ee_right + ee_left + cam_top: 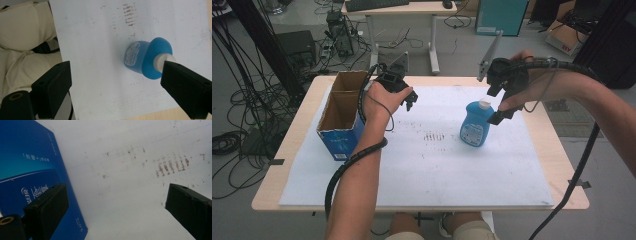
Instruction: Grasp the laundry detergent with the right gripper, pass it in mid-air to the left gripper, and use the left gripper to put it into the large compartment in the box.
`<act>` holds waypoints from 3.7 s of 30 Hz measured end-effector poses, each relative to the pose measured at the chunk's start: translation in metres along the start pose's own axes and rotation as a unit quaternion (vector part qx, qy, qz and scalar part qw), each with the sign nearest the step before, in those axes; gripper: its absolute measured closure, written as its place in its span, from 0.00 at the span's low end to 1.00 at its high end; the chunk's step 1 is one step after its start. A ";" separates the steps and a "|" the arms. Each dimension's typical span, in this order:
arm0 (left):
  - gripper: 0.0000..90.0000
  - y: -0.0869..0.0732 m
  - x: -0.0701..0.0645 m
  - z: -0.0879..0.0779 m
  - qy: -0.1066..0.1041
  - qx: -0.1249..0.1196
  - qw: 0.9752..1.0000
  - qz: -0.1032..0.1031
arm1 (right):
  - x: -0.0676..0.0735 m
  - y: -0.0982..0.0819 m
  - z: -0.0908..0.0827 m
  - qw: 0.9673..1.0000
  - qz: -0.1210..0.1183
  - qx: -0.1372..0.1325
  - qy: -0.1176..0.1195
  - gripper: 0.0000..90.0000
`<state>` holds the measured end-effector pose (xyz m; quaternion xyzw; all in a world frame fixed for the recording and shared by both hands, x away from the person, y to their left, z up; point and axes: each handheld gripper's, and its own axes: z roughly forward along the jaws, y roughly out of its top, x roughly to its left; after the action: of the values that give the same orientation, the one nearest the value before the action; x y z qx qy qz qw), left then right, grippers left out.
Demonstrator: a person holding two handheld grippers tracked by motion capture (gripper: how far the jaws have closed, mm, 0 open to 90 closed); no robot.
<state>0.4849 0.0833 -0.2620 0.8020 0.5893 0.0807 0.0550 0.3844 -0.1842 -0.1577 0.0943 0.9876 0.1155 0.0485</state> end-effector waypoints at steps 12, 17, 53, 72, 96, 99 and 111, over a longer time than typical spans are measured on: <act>0.06 -0.001 -0.002 -0.002 0.000 -0.004 1.000 0.000 | -0.004 -0.016 0.004 1.000 0.024 -0.003 -0.012 0.11; 0.06 -0.004 0.002 -0.002 0.004 -0.002 1.000 -0.002 | -0.016 -0.042 0.013 0.998 0.043 -0.030 -0.028 0.09; 0.06 0.006 -0.010 0.008 0.016 0.014 1.000 0.023 | -0.055 -0.130 0.162 0.958 0.169 -0.223 -0.064 0.07; 0.06 0.006 -0.010 0.013 0.016 0.017 0.999 0.026 | -0.057 -0.120 0.214 0.924 0.147 -0.339 -0.099 0.04; 0.06 0.006 -0.013 0.010 0.017 0.009 1.000 0.025 | -0.055 -0.116 0.217 0.910 0.142 -0.375 -0.102 0.03; 0.06 0.006 -0.013 0.009 0.017 0.010 0.999 0.026 | -0.054 -0.117 0.217 0.909 0.144 -0.378 -0.100 0.02; 0.06 0.005 -0.016 0.007 0.017 0.008 0.999 0.032 | -0.051 -0.118 0.215 0.907 0.145 -0.382 -0.101 0.02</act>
<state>0.4868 0.0668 -0.2692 0.8195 0.5647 0.0913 0.0358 0.4390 -0.2598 -0.3904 0.2222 0.8330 0.4798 0.1628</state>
